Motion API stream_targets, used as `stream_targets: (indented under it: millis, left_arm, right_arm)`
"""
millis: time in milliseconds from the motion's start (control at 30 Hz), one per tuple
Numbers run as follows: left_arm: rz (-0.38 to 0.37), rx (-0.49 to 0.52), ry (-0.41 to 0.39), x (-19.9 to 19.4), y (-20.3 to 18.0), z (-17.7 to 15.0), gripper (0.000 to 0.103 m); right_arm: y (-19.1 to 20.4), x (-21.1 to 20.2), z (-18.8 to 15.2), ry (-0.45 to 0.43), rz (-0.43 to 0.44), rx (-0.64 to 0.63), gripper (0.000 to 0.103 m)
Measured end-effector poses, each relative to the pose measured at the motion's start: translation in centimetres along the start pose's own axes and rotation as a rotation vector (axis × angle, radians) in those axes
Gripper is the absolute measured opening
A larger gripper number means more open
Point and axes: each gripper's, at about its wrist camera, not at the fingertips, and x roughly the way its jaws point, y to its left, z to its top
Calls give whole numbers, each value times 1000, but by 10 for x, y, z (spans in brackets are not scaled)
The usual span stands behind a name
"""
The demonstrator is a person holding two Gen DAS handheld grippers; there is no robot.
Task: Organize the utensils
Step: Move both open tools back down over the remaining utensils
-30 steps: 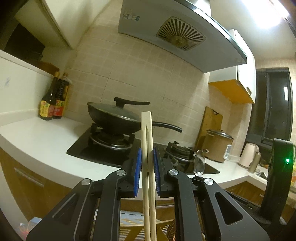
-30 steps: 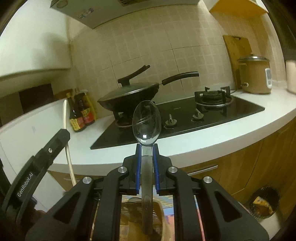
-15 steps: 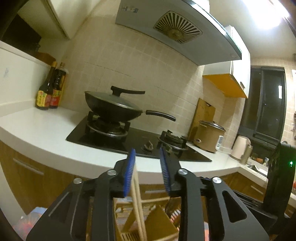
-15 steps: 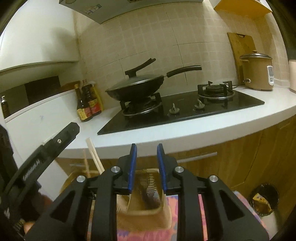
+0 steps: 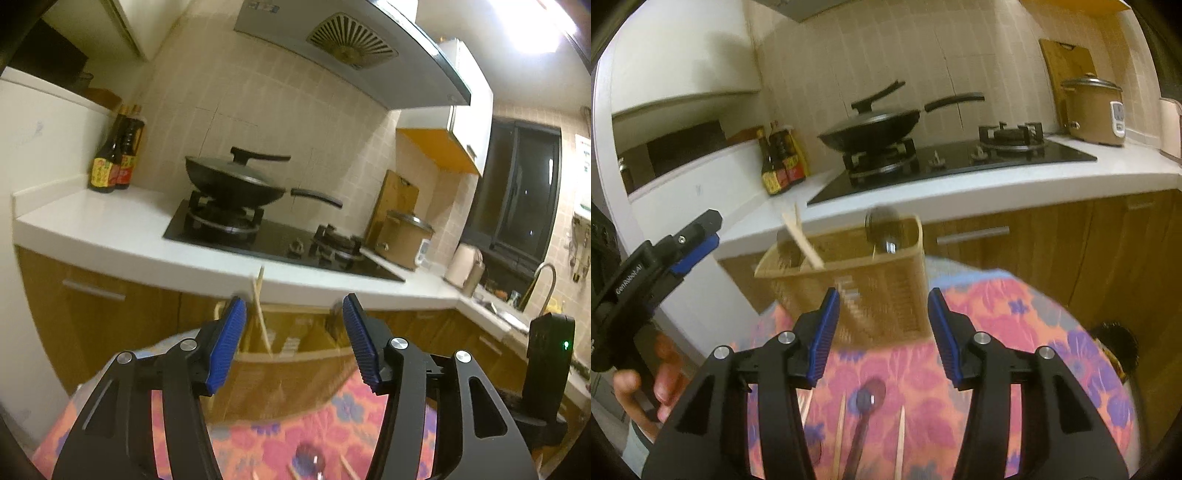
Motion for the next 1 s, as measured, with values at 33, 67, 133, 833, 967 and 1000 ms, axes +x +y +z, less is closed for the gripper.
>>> stream_targets:
  millis: [33, 67, 133, 833, 967, 1000]
  left_arm:
    - [0, 2, 9, -6, 0, -4, 53]
    - [5, 6, 25, -11, 0, -9, 53]
    - [13, 10, 52, -17, 1, -18, 53]
    - [69, 31, 539, -25, 40, -142, 44]
    - [70, 64, 602, -18, 36, -156, 40]
    - [71, 65, 611, -17, 35, -158, 40]
  right_arm:
    - [1, -3, -5, 10, 1, 2, 46]
    - [2, -5, -12, 29, 1, 3, 46]
    - [3, -7, -22, 61, -4, 3, 46]
    - [40, 31, -122, 369, -33, -18, 23]
    - [40, 38, -126, 391, -49, -21, 20]
    - [41, 40, -127, 398, -54, -23, 20]
